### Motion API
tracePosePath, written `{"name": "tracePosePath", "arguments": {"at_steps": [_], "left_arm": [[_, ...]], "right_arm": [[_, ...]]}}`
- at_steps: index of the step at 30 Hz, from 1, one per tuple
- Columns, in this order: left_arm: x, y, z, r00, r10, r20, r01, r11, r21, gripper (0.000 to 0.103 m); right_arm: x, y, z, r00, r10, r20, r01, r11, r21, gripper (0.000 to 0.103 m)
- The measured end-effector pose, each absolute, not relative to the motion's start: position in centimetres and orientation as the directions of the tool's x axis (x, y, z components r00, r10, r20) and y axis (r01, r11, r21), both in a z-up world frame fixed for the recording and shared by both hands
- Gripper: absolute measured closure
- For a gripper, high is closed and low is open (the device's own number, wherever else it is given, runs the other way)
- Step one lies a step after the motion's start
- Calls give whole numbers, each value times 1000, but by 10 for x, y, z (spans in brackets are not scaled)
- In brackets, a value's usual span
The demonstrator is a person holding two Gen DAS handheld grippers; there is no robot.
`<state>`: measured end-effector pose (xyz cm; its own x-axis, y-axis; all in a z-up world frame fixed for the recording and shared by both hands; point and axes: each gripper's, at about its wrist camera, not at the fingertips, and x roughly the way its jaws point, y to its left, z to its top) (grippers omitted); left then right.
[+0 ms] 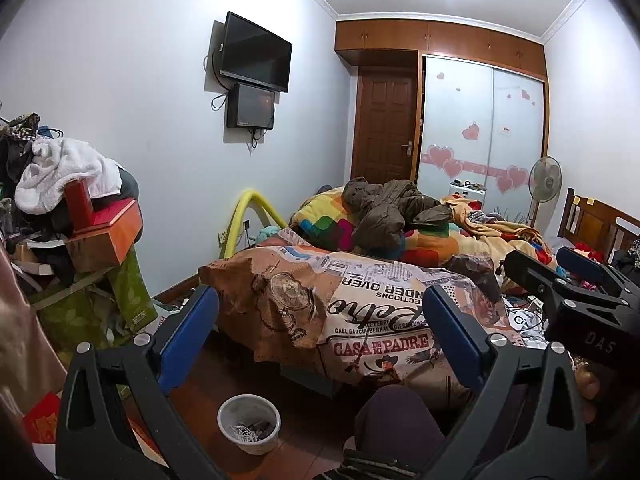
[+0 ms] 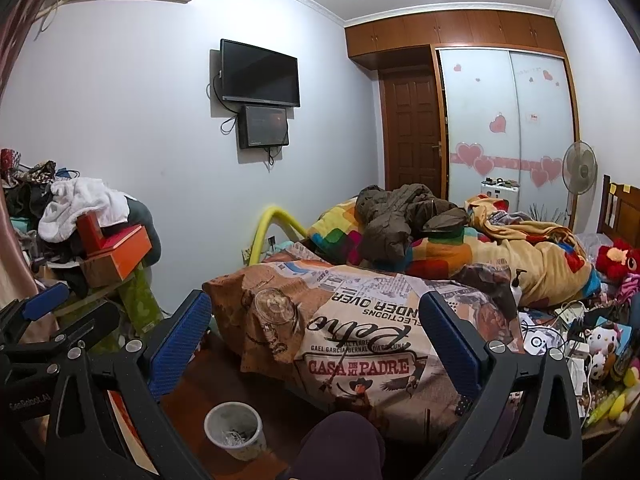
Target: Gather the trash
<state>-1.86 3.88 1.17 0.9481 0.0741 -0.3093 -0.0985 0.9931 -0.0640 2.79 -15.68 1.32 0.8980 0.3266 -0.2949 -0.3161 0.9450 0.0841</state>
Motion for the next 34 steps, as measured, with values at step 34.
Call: {"name": "tracePosePath", "arguments": {"at_steps": [34], "left_arm": [[-13,30,6,950,44,-311,-59,997,-40,1]], "right_arm": [[39,-163,9,885,319,-339,-301,948,105,0]]}}
